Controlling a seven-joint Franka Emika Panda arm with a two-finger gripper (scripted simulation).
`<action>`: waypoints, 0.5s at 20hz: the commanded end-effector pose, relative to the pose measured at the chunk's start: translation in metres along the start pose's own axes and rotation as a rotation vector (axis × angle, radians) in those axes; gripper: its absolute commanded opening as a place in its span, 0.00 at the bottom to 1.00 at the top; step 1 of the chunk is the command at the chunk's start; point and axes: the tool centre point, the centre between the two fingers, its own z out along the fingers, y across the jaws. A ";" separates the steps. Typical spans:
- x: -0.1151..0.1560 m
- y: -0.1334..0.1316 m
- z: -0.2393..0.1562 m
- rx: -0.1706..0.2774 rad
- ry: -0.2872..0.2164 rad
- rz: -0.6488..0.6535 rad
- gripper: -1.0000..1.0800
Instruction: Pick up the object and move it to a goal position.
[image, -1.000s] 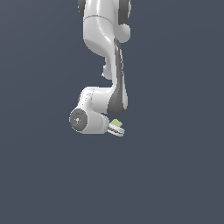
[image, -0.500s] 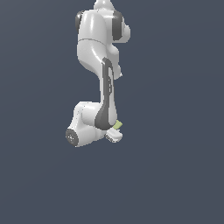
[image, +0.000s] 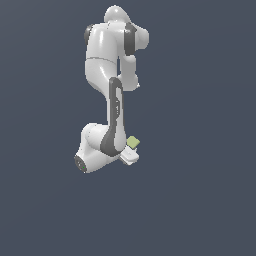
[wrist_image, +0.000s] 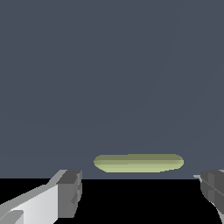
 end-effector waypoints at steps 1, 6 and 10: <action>0.000 0.000 0.002 0.005 -0.020 0.007 1.00; 0.000 0.000 0.002 0.005 -0.023 0.009 1.00; 0.000 0.000 0.006 0.005 -0.023 0.009 1.00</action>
